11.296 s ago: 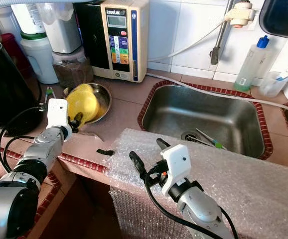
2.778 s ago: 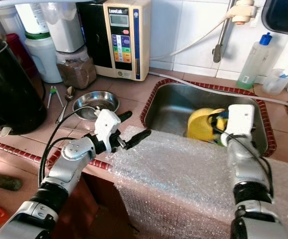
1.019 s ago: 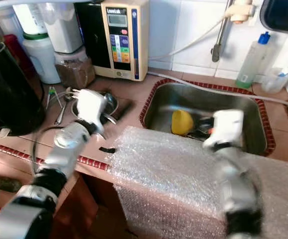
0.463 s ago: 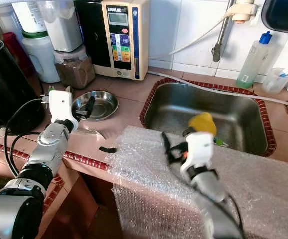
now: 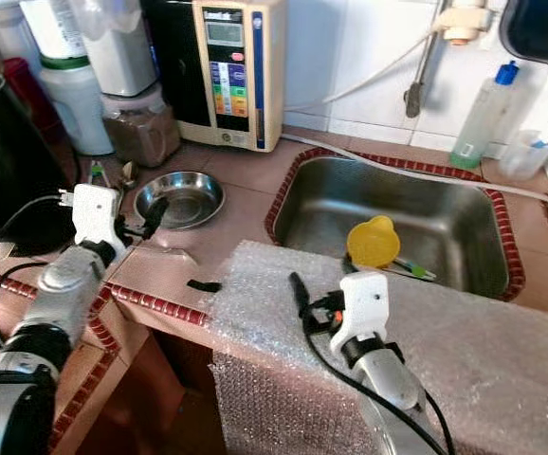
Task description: Kitchen organization
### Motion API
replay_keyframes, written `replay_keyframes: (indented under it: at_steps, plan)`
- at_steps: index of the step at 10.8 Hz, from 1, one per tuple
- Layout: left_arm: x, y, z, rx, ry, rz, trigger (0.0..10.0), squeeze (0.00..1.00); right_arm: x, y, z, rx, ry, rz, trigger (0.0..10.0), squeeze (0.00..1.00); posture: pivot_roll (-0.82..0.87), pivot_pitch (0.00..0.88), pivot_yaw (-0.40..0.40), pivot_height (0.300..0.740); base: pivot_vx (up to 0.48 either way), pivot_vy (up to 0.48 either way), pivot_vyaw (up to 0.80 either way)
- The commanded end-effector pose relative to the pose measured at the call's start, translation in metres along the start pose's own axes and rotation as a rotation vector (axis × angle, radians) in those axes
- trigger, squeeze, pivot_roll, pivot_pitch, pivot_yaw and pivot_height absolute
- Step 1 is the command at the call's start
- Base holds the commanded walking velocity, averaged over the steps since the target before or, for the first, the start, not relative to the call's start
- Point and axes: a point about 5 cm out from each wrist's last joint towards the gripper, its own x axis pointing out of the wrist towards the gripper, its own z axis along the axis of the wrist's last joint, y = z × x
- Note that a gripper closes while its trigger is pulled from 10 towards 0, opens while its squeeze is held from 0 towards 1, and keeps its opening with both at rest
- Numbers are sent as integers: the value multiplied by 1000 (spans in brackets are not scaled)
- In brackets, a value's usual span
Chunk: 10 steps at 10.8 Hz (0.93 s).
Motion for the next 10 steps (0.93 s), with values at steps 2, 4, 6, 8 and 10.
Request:
replay_keyframes:
  at_steps: [2, 4, 6, 8, 10]
  plan:
    - [-1, 2, 5, 65, 2, -107, 10000, 0, -3, 5, 2, 7, 8, 44, 10000, 0, -2, 0, 26, 740, 0, 0, 0]
    - [-5, 7, 5, 116, 21, -208, 10000, 0, -7, 9, 1, 18, 20, 73, 10000, 0, -10, 0, 33, 740, 0, 0, 0]
    - [-5, 10, 8, 168, 33, -255, 10000, 0, -16, 18, -2, 45, 54, 167, 10000, 0, -18, 0, 35, 740, 0, 0, 0]
    - [-8, 12, 6, 208, 65, -329, 10000, 0, -24, 21, -7, 51, 101, 214, 10000, 0, -22, 0, 35, 740, 0, 0, 0]
    - [-13, 12, -2, 217, 127, -400, 10000, 0, -28, 22, -10, 46, 119, 236, 10000, 0, -27, 0, 31, 740, 0, 0, 0]
